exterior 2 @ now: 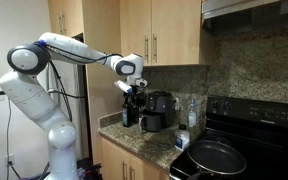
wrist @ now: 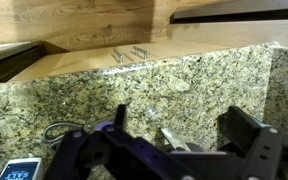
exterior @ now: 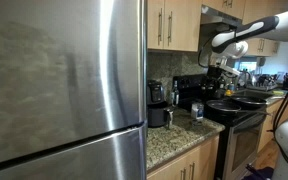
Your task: Close the drawer of the air fryer
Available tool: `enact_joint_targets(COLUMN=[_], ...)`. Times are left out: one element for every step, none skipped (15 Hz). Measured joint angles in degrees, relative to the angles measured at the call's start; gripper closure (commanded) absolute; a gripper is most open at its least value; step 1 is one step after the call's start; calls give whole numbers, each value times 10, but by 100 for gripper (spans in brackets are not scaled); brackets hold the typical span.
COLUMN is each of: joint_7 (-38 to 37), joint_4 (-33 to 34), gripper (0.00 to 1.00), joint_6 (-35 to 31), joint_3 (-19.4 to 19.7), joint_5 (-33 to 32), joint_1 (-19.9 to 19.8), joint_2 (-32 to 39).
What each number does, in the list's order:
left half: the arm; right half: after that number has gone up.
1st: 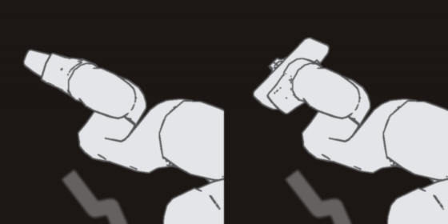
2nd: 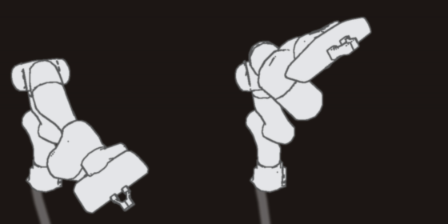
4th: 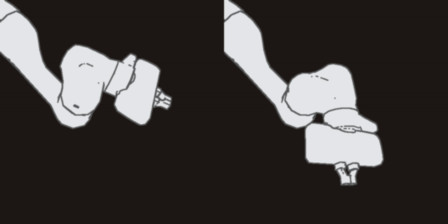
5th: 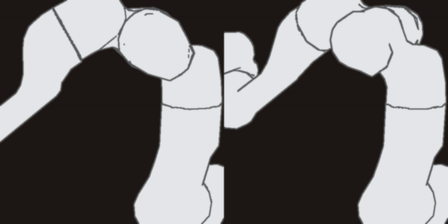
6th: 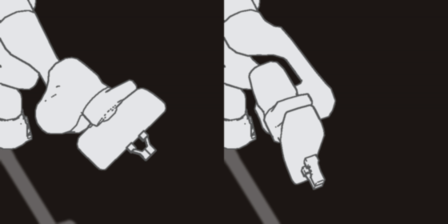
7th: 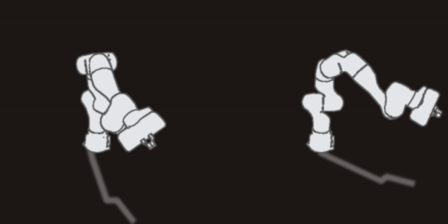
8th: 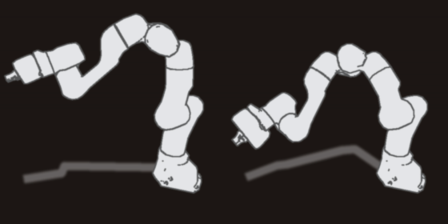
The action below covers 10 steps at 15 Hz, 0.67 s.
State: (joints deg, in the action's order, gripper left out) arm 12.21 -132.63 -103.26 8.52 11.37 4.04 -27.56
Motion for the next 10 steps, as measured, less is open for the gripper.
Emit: enact_joint_targets(joint_7=[0, 0, 0, 0, 0, -4, -6, -6, -3, 7], joint_4=[0, 0, 0, 0, 0, 0, 1, 3, 7, 12], gripper=[0, 0, 0, 0, 0, 0, 0, 0, 0, 0], joint_6=[0, 0, 0, 0, 0, -1, -1, -3, -9, -21], joint_3=[0, 0, 0, 0, -1, -2, -1, 0, 0, 0], joint_5=[0, 0, 0, 0, 0, 0, 2, 7, 15, 26], joint_1=[0, 0, 0, 0, -1, -2, -3, -4, -4, -2], joint_2=[0, 0, 0, 0, 0, 1, 6, 21, 47, 78])
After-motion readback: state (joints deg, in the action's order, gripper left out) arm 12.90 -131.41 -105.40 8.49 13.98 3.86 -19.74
